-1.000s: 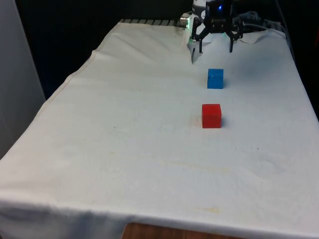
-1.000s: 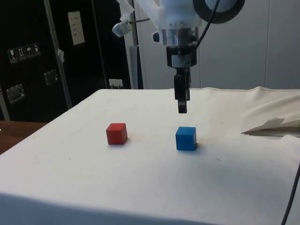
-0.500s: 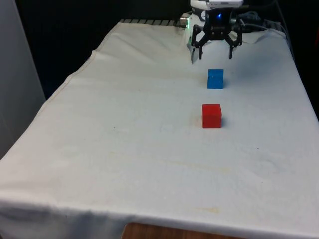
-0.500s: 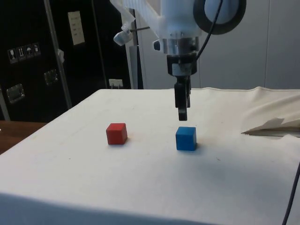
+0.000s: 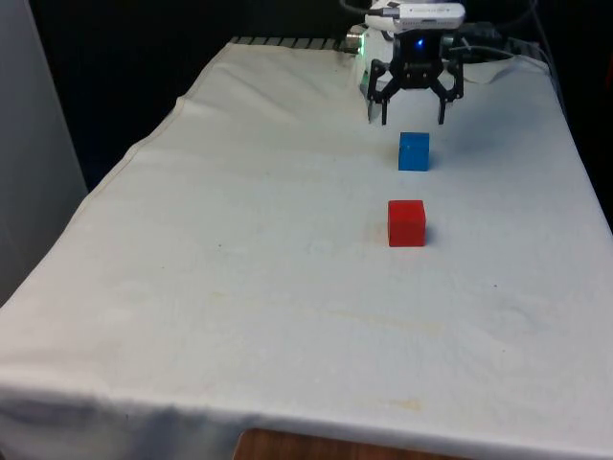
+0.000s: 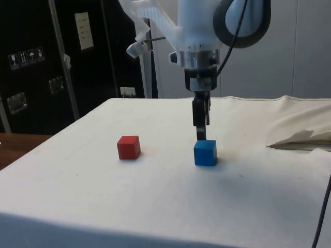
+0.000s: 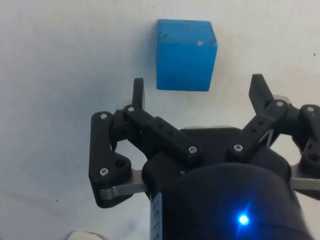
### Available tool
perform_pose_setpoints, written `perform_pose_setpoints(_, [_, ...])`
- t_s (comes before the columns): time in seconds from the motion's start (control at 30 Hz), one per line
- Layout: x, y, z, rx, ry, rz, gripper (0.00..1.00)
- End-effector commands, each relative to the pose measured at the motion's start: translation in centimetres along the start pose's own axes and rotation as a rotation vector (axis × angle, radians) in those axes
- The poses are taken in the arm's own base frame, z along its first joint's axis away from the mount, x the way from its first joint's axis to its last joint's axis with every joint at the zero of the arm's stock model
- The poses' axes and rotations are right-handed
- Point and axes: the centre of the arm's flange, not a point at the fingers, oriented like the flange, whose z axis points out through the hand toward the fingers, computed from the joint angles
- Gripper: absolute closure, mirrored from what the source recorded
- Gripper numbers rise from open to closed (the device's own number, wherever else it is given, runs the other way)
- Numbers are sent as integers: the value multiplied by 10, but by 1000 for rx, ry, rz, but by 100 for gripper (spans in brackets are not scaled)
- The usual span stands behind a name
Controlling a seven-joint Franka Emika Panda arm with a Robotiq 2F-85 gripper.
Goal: Stack the two cubes.
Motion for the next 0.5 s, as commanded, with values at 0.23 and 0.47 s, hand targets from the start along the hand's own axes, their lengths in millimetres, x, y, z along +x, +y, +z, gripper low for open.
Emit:
perform_pose_setpoints(0.23, [0, 0, 11, 1, 7, 1, 0])
perform_pose_setpoints(0.47, [-3, -1, 21, 6, 27, 5, 0])
